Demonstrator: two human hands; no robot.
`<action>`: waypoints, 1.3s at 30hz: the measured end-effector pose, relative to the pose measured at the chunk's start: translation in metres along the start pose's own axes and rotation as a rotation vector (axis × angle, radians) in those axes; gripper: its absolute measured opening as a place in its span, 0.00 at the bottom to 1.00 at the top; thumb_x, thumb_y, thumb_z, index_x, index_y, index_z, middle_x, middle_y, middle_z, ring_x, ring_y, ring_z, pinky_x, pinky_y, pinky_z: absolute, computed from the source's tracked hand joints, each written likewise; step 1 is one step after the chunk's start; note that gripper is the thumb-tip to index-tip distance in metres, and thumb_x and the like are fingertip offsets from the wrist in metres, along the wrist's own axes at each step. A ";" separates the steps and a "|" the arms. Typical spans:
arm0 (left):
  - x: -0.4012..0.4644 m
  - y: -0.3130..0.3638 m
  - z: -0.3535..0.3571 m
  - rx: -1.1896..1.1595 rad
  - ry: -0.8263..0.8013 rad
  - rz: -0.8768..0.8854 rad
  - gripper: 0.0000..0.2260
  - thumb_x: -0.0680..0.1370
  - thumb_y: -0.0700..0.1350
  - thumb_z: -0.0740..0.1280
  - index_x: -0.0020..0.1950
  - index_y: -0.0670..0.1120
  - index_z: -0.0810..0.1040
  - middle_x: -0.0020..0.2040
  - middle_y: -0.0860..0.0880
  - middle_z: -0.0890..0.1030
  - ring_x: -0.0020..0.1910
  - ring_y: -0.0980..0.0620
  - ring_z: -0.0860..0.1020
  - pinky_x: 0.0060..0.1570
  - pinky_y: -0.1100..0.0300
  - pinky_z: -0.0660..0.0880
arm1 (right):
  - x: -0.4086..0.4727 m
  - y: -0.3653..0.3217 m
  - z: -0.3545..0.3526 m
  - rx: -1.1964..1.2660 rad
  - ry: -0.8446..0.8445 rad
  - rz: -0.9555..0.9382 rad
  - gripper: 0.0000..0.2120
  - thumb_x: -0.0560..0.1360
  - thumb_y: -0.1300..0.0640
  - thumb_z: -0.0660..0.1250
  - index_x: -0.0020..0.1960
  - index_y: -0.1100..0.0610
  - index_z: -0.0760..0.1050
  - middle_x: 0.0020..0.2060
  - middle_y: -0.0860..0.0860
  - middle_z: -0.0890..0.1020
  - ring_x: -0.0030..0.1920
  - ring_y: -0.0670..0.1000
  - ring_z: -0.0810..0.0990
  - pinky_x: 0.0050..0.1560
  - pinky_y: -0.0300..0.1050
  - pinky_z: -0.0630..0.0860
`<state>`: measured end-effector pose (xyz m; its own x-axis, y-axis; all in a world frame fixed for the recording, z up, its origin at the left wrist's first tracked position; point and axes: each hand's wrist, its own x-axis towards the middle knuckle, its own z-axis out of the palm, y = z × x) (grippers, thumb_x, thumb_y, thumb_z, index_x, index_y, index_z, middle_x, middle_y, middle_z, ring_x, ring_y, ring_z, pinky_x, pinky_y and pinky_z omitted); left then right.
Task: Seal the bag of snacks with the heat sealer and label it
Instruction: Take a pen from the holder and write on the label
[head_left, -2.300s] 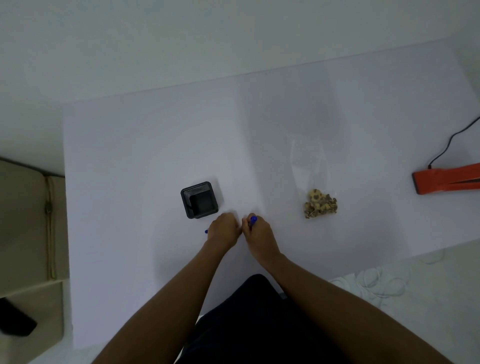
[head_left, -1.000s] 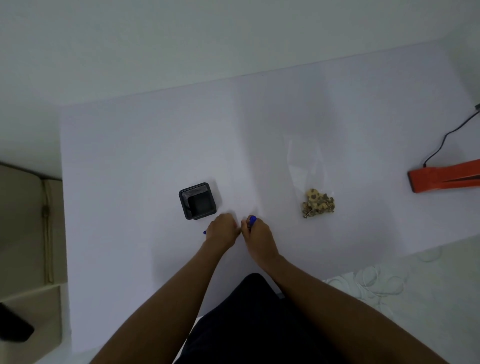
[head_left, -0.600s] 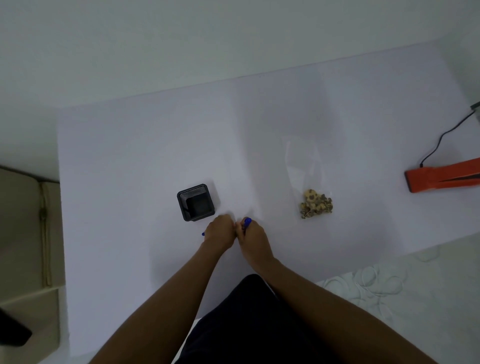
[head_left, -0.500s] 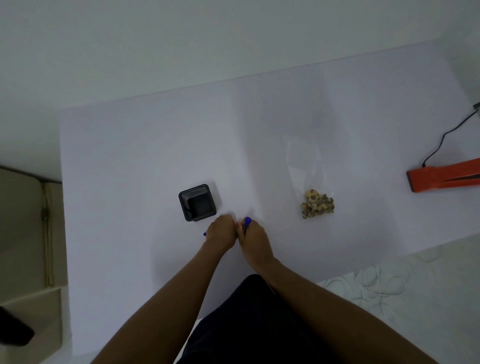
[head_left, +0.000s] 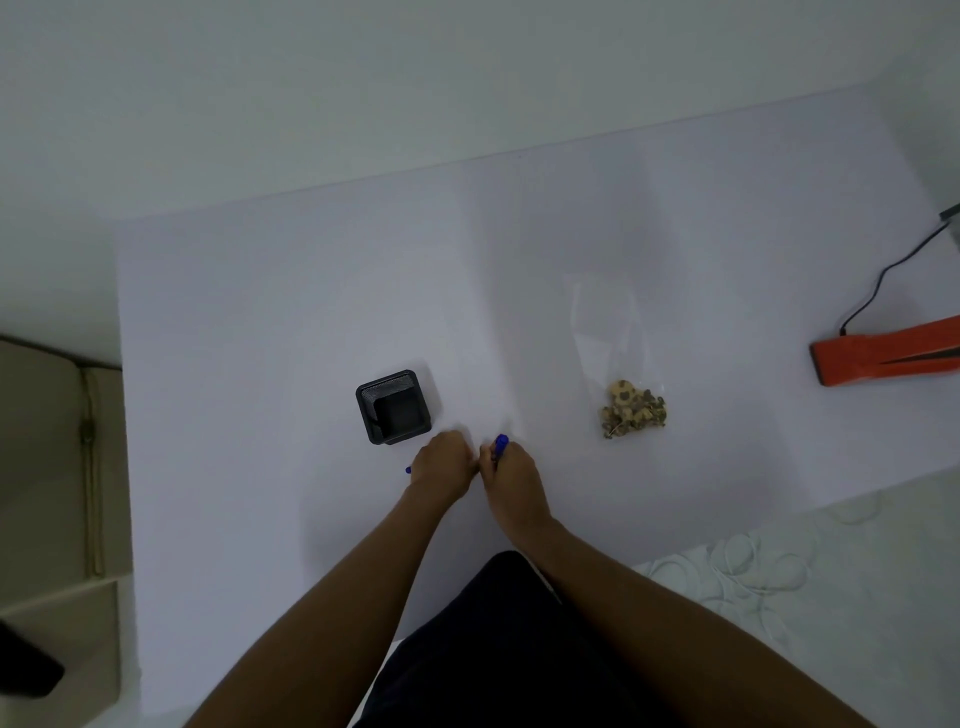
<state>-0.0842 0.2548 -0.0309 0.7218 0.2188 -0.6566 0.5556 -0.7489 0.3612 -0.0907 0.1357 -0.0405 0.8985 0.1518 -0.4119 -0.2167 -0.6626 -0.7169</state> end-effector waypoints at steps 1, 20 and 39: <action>0.000 0.000 0.001 0.006 0.002 0.003 0.13 0.78 0.49 0.66 0.39 0.42 0.80 0.35 0.45 0.80 0.35 0.47 0.79 0.38 0.54 0.76 | 0.001 0.001 0.000 0.000 0.004 0.001 0.13 0.83 0.54 0.60 0.42 0.58 0.74 0.36 0.55 0.78 0.37 0.52 0.79 0.39 0.45 0.77; -0.025 0.002 -0.005 0.139 0.199 0.156 0.08 0.81 0.48 0.64 0.46 0.44 0.78 0.46 0.47 0.80 0.38 0.52 0.76 0.40 0.60 0.73 | 0.002 -0.002 -0.006 0.107 -0.012 -0.029 0.13 0.83 0.56 0.61 0.40 0.57 0.74 0.33 0.53 0.79 0.34 0.50 0.79 0.36 0.36 0.74; -0.076 -0.052 -0.030 -0.496 0.352 0.038 0.07 0.81 0.42 0.66 0.52 0.41 0.84 0.42 0.50 0.84 0.37 0.56 0.82 0.41 0.68 0.77 | -0.020 -0.079 -0.040 0.409 -0.058 -0.079 0.11 0.79 0.51 0.68 0.42 0.55 0.83 0.36 0.56 0.85 0.35 0.50 0.83 0.37 0.38 0.79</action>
<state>-0.1557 0.2961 0.0200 0.7909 0.4545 -0.4097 0.5918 -0.3982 0.7008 -0.0760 0.1558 0.0462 0.8980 0.2391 -0.3694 -0.2923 -0.3034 -0.9069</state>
